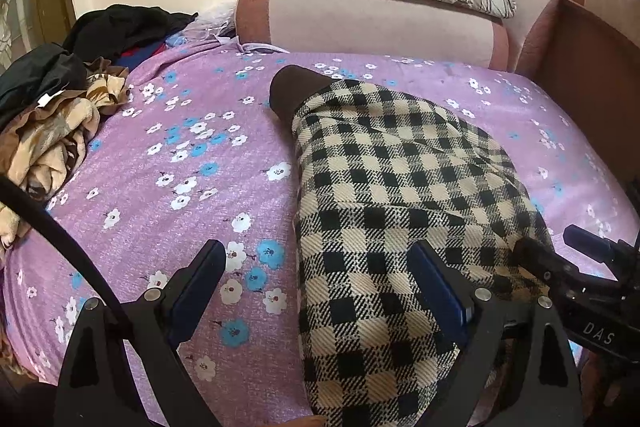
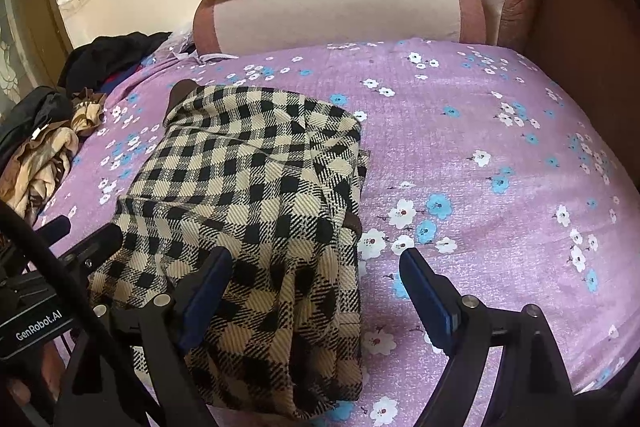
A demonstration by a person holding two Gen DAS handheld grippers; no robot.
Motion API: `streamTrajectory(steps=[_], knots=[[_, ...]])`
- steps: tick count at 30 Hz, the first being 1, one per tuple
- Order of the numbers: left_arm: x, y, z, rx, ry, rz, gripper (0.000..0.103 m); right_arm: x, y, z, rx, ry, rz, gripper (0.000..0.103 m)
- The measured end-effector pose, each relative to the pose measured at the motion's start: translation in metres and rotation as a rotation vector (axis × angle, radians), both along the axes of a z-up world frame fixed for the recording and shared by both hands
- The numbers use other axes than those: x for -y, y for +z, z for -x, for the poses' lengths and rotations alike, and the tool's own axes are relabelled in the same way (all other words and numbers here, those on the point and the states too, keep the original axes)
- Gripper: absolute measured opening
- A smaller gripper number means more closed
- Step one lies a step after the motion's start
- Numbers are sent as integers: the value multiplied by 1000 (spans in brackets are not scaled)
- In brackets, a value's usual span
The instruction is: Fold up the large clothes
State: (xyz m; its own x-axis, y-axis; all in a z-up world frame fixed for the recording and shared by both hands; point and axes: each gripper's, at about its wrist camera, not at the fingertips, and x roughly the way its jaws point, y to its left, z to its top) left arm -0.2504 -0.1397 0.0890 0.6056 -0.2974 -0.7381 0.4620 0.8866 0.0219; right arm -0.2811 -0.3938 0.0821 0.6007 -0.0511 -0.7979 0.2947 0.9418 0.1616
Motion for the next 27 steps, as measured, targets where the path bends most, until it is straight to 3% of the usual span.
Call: streamTrajectory(steps=[27], knots=[[-2, -3, -6, -11, 23, 6, 92, -6, -8, -3, -14, 8, -4, 89]])
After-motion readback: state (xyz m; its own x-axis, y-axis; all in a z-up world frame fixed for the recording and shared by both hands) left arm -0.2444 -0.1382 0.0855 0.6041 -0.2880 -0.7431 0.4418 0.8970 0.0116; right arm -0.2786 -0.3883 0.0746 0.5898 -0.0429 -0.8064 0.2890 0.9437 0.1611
